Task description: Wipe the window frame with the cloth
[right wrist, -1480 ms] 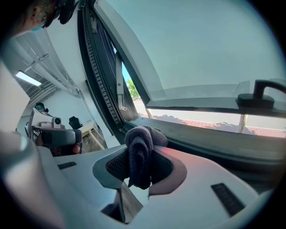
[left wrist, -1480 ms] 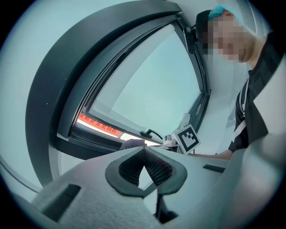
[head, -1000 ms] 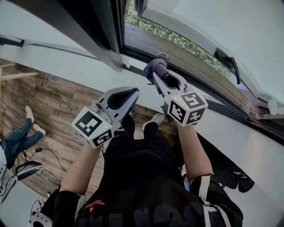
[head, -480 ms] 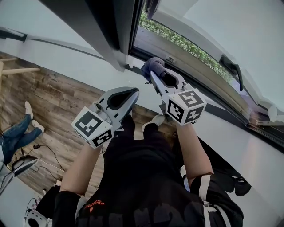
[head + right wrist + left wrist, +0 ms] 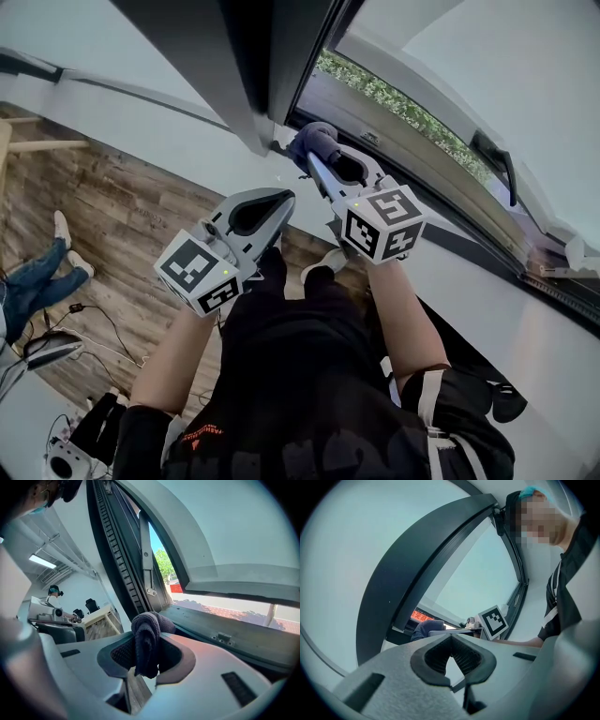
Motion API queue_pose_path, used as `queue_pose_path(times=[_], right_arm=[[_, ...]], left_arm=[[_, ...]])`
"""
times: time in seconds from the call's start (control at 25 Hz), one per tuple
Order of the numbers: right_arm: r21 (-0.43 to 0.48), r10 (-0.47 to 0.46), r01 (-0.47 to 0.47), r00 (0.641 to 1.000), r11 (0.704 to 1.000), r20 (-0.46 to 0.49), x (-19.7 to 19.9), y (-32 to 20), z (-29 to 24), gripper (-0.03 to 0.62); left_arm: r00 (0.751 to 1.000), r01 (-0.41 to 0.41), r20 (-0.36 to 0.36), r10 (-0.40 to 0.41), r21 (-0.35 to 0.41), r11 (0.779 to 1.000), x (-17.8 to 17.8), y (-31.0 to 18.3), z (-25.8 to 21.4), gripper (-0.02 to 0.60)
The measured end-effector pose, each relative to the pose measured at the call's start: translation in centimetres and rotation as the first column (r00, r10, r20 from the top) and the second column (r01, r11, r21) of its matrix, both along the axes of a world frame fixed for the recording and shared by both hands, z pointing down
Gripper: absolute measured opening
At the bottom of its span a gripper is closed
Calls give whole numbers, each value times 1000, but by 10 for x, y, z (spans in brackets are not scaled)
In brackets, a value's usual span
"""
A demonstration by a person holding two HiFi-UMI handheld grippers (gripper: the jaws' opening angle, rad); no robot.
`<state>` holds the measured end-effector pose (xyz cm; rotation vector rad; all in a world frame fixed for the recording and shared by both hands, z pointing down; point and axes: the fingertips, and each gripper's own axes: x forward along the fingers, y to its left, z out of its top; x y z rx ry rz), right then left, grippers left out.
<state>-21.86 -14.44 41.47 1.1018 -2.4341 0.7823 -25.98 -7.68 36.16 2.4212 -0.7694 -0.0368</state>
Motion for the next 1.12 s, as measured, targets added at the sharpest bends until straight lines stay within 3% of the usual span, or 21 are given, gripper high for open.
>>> queue_pose_path(times=[0.44, 0.68, 0.88, 1.12], right_arm=[[1, -20, 20, 1000, 1000, 15, -24, -9, 1, 97], [3, -7, 7, 997, 1000, 74, -22, -7, -7, 97], [17, 42, -44, 996, 999, 85, 16, 6, -17, 97], [37, 145, -148, 985, 988, 92, 93, 33, -29, 97]], left_arm=[[1000, 16, 7, -16, -3, 1000, -14, -3, -1, 18], [1000, -12, 12, 12, -8, 1000, -5, -2, 1, 18], [998, -65, 19, 65, 0, 998, 24, 2, -2, 18], [988, -152, 30, 152, 3, 988, 82, 20, -6, 18]])
